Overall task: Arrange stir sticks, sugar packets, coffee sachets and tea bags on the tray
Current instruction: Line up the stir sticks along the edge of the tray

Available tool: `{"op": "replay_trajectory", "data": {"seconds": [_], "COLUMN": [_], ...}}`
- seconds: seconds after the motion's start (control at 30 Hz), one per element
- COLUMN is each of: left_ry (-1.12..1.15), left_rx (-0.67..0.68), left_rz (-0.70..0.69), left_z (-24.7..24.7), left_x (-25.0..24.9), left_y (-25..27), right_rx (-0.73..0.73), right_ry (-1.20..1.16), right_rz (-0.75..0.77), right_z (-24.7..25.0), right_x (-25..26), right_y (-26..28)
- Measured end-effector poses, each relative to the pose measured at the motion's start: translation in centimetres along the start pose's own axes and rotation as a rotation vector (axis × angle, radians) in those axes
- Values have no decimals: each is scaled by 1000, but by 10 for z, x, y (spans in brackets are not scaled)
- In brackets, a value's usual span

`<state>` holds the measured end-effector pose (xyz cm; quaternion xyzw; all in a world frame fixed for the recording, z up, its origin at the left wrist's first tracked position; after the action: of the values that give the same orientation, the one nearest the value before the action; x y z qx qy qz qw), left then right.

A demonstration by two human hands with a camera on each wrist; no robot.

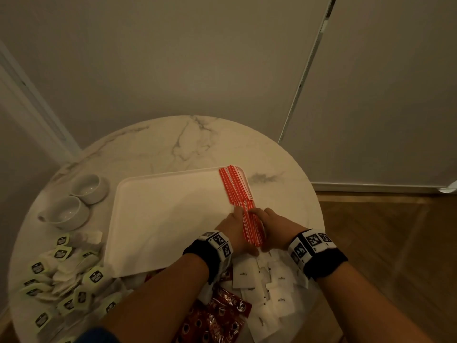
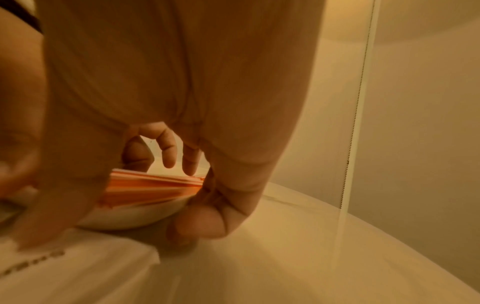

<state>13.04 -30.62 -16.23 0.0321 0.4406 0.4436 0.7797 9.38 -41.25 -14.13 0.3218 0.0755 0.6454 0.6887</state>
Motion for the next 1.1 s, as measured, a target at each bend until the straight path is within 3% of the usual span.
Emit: {"op": "replay_trajectory", "data": {"seconds": [0.17,0.33,0.43,0.67,0.93,1.1], "left_ry": [169,476,658,624,318,378], "left_rx": [89,-98,-116,-106,-46,-18], "left_rz": [64,228,211,163,193,140], "left_z": [18,58,76,87,85,83], "left_x": [8,24,26,26,27,29], "left_y": [-2,-25,-41,-75,-91,-98], "right_rx": [30,2,11,45,71,81], "right_ry": [-101,-96,-88,-128,-137,-165], "right_rz": [2,34,45,50,47,34], "right_z": [-1,3,3,6,7,8], "right_x": [-1,0,0,-4,-4,-6], "right_y": [3,2,1,-4,-4,-4]}}
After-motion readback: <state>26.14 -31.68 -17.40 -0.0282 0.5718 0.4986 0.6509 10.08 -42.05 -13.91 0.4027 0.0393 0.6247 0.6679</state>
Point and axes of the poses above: each hand's wrist, its own y-axis away from the middle knuckle, its own z-axis out of the back of the hand, x = y × z, the point moved 7 cm from there along -y, towards the middle knuckle, and after that the axes turned 5 degrees about x, right-handed, at the moved point
